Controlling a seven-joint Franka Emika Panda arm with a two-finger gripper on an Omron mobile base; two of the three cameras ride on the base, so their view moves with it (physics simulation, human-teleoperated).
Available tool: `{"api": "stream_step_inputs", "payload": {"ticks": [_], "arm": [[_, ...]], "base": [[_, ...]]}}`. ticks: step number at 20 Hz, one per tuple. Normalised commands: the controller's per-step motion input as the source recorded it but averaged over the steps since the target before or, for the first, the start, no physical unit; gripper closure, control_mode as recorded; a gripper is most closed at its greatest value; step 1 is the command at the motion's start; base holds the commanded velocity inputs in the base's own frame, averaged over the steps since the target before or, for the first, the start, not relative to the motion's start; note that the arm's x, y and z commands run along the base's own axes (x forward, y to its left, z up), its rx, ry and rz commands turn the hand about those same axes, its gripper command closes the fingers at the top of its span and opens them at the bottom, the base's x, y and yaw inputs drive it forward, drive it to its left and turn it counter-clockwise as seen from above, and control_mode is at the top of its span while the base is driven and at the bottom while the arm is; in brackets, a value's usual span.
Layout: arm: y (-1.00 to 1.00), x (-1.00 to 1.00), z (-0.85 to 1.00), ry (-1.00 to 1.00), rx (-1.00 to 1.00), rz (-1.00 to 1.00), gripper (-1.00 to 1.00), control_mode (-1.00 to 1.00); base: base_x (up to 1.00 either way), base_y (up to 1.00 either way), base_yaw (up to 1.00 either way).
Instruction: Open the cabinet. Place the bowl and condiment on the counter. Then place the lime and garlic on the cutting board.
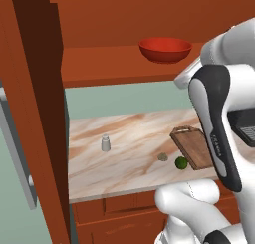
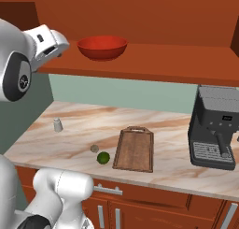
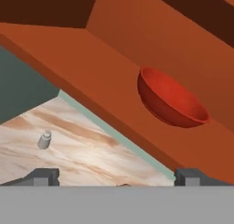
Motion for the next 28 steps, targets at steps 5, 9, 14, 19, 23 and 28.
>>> {"api": "stream_step_inputs", "payload": {"ticks": [5,9,14,19,23,28], "arm": [[0.00,0.24,0.02,-0.04,-0.07,0.00,-1.00,-1.00],[0.00,0.20,0.00,0.03,-0.09,0.00,-1.00,-1.00],[0.00,0.28,0.00,0.00,-0.08,0.00,-1.00,-1.00],[0.00,0.28,0.00,0.00,-0.07,0.00,-1.00,-1.00],[0.00,0.28,-0.03,0.00,-0.06,0.00,-1.00,-1.00],[0.00,0.26,-0.05,0.00,-0.01,0.00,-1.00,-1.00]], "base": [[0.00,0.00,0.00],[0.00,0.00,0.00],[0.00,0.00,0.00],[0.00,0.00,0.00],[0.00,0.00,0.00],[0.00,0.00,0.00]]}}
